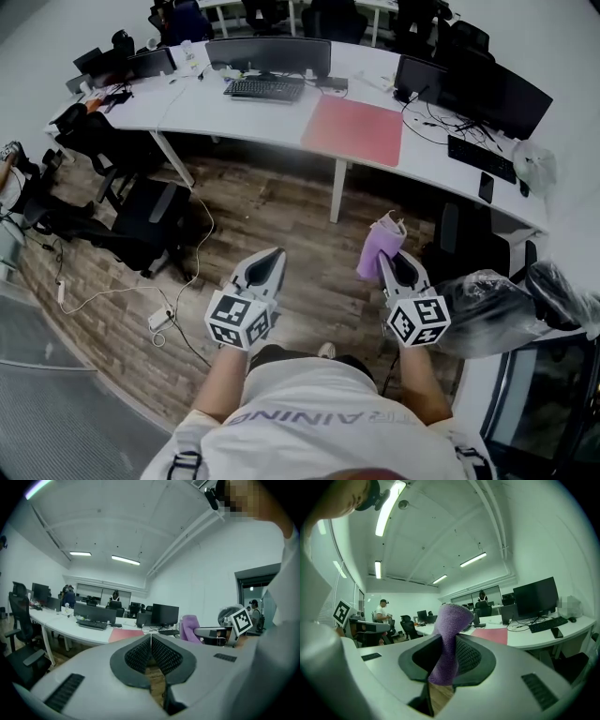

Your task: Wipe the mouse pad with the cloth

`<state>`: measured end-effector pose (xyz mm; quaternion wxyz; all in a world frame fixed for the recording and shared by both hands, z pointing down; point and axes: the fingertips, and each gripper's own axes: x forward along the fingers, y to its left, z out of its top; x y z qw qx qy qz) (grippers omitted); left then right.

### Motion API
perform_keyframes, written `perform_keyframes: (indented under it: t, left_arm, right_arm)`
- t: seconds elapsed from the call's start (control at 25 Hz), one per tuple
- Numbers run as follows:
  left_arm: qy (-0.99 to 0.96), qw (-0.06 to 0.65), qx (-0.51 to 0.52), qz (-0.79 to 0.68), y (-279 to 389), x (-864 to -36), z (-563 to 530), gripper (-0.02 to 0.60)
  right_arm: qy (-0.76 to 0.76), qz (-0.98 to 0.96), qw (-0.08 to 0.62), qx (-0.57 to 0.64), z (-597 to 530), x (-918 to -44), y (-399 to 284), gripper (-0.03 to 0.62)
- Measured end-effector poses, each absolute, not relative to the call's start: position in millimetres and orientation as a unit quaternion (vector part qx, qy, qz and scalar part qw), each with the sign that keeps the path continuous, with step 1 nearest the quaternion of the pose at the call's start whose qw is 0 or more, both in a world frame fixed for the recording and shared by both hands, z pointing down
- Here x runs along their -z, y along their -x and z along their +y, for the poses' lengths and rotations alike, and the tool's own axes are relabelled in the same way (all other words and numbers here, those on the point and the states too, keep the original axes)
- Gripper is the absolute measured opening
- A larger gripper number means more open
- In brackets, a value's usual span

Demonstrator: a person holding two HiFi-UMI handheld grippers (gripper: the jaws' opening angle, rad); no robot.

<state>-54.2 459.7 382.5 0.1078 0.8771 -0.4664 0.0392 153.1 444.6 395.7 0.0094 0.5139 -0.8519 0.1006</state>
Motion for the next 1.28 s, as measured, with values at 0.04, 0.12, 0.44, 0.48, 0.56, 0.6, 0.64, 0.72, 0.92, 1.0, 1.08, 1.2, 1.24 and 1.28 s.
perform_keyframes:
  t: [0.04,0.12,0.44,0.48,0.56,0.6,0.64,0.72,0.92,1.0,1.08,1.2,1.24,1.28]
  left_arm:
    - [-0.876,0.109,-0.042,-0.467,48,-385,456,0.032]
    - [-0.876,0.111,-0.045,-0.467,38,-385,448,0.032]
    - [-0.883,0.103,-0.039,-0.456,5,-381,399,0.032]
    - [-0.885,0.105,-0.038,-0.453,3,-382,391,0.032]
    - [-0.888,0.106,-0.036,-0.445,-2,-383,373,0.032]
    - [-0.890,0.106,-0.034,-0.442,-3,-383,364,0.032]
    - [-0.892,0.106,-0.032,-0.439,-5,-383,354,0.032]
    - [-0.894,0.107,-0.030,-0.434,-4,-383,334,0.032]
    - [-0.901,0.109,-0.026,-0.418,9,-375,280,0.032]
    - [-0.903,0.108,-0.028,-0.414,20,-373,259,0.032]
    - [-0.904,0.111,-0.027,-0.413,33,-372,236,0.032]
    - [-0.904,0.114,-0.024,-0.412,56,-374,202,0.032]
    - [-0.904,0.115,-0.023,-0.411,64,-376,192,0.032]
    - [-0.904,0.117,-0.022,-0.411,72,-378,182,0.032]
  right_arm:
    - [-0.514,-0.852,0.008,-0.104,440,-398,-160,0.100]
    - [-0.513,-0.851,0.006,-0.109,432,-400,-172,0.101]
    - [-0.525,-0.844,0.005,-0.109,392,-402,-205,0.101]
    - [-0.529,-0.842,0.006,-0.110,385,-403,-207,0.101]
    - [-0.536,-0.837,0.008,-0.110,369,-403,-212,0.101]
    - [-0.539,-0.835,0.009,-0.110,361,-403,-214,0.101]
    - [-0.542,-0.833,0.010,-0.109,352,-402,-215,0.101]
    - [-0.545,-0.831,0.013,-0.107,336,-401,-213,0.101]
    - [-0.557,-0.824,0.021,-0.104,288,-390,-198,0.101]
    - [-0.560,-0.821,0.023,-0.104,267,-387,-188,0.101]
    - [-0.563,-0.820,0.026,-0.104,246,-385,-175,0.101]
    - [-0.563,-0.819,0.033,-0.102,214,-385,-152,0.101]
    - [-0.563,-0.819,0.036,-0.102,204,-386,-143,0.101]
    - [-0.563,-0.819,0.039,-0.102,194,-388,-135,0.101]
